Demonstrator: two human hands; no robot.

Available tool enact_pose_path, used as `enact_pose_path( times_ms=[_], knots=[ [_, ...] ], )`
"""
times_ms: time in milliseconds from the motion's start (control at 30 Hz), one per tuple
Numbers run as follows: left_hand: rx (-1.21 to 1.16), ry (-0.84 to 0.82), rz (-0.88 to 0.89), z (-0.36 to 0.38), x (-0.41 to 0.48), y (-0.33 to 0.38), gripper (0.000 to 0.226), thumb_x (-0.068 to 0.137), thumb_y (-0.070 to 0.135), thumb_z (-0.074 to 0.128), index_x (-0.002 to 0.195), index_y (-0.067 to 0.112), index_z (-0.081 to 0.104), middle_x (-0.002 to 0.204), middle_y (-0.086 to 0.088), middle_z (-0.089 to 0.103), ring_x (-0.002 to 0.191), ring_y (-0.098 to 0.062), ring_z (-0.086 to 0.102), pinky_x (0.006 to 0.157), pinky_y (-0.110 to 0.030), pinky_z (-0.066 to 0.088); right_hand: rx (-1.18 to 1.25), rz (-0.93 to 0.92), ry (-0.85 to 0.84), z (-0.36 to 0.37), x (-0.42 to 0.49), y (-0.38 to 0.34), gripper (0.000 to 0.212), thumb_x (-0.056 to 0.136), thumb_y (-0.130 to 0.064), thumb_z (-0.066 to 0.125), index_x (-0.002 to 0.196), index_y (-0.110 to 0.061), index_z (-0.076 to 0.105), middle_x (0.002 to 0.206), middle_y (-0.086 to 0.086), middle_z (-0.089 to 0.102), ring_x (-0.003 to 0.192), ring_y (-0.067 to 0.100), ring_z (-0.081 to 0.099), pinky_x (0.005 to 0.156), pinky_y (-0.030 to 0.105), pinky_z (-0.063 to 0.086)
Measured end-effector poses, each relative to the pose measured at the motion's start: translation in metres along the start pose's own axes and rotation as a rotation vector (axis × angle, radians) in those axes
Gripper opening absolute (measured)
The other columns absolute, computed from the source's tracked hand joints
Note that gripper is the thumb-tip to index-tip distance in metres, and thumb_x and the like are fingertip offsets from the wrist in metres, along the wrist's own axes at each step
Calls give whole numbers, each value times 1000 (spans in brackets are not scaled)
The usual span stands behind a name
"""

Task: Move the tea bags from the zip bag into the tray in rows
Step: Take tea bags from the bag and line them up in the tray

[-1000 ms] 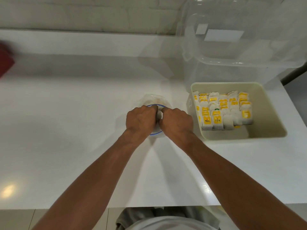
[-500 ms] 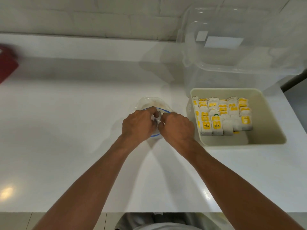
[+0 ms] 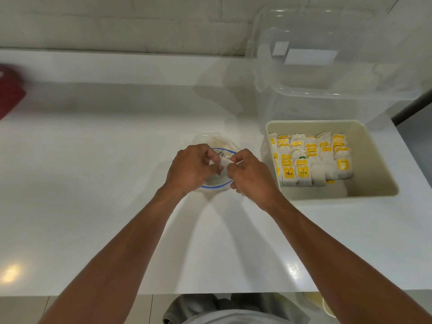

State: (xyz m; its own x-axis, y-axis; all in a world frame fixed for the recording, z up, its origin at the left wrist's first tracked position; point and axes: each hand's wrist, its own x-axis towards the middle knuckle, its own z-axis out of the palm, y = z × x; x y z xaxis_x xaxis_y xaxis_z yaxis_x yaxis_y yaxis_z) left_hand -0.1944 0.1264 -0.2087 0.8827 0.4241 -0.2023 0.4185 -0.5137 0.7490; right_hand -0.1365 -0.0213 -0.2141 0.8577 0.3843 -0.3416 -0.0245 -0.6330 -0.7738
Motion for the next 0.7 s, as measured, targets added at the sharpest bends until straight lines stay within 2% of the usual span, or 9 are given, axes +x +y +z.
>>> enact_pose_path(
  times_ms=[100,200,267,400,467,567,700],
  knots=[
    [-183,-18,-31,-4,1,-4,28,74,27,84,97,31,69,81,6,66,77,-16,62,68,-34,48,321,95,-46,-4,-3,-4,11,95,-23,50,100,-23,60,79,4,70,56,15,60,56,30,52],
    [-388,-101,-45,-8,2,-5,41,78,16,82,113,31,67,82,3,68,73,-20,60,62,-33,46,550,136,-110,-10,-5,-8,16,100,-18,47,105,-21,62,79,5,66,55,14,57,53,26,50],
    [-439,-118,-43,-10,2,-5,43,80,9,78,117,27,67,84,0,68,71,-21,59,60,-30,46,642,159,-154,-14,-6,-10,19,101,-17,47,110,-20,63,76,5,64,56,15,56,53,25,49],
    [-432,-119,-39,-12,3,-1,29,80,2,71,101,22,73,81,-1,70,65,-21,60,63,-32,50,697,174,-181,-17,-5,-10,22,101,-17,46,116,-18,63,77,6,64,58,17,55,55,27,49],
    [-434,-114,-65,-12,2,1,22,82,4,71,99,18,70,77,-1,70,56,-18,59,65,-32,50,711,181,-174,-16,-4,-9,20,101,-20,50,117,-16,62,81,7,64,59,17,56,56,28,50],
    [-459,-135,-70,-10,1,2,16,84,10,74,98,15,69,79,-5,72,53,-16,59,65,-30,50,677,146,-183,-14,-2,-6,19,97,-19,60,116,-15,62,86,6,63,63,15,57,59,27,52],
    [-470,-118,-96,-7,3,0,19,80,11,68,99,16,71,85,-8,70,59,-20,63,81,-46,55,600,105,-151,-13,1,-5,29,91,-7,64,117,-19,64,90,5,62,71,15,59,62,24,53]
  ],
)
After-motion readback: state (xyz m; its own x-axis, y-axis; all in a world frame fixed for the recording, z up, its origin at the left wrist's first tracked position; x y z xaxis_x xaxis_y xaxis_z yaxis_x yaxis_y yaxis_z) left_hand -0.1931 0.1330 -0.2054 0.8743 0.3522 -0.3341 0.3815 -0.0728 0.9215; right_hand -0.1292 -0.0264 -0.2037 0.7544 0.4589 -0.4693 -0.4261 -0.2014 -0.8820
